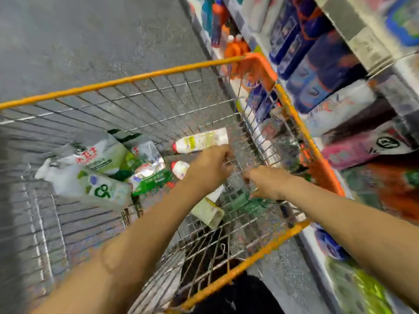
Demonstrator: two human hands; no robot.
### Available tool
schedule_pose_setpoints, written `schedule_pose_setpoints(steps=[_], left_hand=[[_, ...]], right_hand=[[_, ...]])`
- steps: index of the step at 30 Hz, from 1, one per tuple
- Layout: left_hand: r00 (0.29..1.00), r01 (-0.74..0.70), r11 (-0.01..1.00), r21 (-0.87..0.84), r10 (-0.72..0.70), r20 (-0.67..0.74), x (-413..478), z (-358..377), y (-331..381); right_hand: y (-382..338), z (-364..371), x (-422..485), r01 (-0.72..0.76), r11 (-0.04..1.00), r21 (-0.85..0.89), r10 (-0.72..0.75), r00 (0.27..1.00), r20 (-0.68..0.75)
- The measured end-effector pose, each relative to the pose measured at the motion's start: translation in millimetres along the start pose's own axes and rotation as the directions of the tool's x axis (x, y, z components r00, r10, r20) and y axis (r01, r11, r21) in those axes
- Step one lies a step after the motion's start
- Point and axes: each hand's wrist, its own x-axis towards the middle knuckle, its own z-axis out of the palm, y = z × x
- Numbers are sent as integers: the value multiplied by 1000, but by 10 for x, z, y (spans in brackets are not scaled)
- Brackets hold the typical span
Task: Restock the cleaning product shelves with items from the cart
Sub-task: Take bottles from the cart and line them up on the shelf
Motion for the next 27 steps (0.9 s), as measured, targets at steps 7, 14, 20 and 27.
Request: schedule_pose_setpoints(steps=[7,14,20,27], left_hand=[[971,84,991,103,-104,213,157,537,-656],[968,90,994,62,-102,228,119,637,-928],[962,115,993,34,-120,246,-24,613,-926],[958,93,995,-35,-80,274,-203,476,-769]], right_hand=[[-18,395,614,79,909,-409,7,979,205],[-59,536,752,212,805,-554,-118,972,201],[-60,432,679,225,860,-458,-129,964,230],[-222,-23,300,203,868,-452,-200,978,55]])
